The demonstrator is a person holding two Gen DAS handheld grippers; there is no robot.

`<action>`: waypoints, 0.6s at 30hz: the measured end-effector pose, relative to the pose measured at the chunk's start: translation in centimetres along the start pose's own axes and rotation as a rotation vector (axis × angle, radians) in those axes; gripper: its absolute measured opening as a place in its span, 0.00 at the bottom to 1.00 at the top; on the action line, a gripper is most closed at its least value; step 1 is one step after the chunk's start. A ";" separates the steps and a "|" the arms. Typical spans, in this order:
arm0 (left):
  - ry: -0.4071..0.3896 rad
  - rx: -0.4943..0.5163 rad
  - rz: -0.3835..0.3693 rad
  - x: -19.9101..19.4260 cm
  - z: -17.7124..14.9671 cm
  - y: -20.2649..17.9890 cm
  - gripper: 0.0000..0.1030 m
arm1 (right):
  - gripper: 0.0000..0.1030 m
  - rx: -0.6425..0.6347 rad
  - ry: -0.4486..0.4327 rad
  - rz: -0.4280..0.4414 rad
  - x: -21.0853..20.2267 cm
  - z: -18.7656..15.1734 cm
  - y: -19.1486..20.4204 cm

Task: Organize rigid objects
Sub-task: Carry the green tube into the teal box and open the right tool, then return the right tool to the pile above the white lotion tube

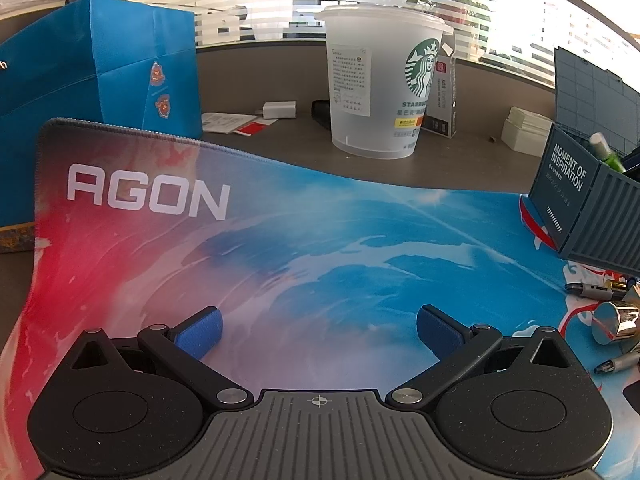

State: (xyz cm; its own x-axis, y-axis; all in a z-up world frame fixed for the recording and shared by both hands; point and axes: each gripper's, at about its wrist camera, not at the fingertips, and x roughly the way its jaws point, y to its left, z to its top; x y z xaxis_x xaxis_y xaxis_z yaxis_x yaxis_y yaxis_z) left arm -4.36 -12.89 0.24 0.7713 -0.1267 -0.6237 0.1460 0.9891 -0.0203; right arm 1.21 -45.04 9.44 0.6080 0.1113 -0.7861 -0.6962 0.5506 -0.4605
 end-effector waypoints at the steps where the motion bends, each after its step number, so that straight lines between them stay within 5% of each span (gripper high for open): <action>1: 0.000 0.000 0.001 0.0 0.0 0.0 1.00 | 0.11 -0.003 0.005 0.006 0.4 0.1 0.0; 18: -0.003 -0.003 -0.008 0.0 0.0 0.0 1.00 | 0.16 0.006 0.051 -0.018 2.0 0.3 -0.3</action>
State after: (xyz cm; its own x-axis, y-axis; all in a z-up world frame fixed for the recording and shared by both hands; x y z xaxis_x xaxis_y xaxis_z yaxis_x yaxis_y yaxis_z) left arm -4.34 -12.86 0.28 0.7720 -0.1350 -0.6211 0.1502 0.9883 -0.0280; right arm 2.76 -44.75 8.15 0.5999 0.0592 -0.7979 -0.6829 0.5574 -0.4721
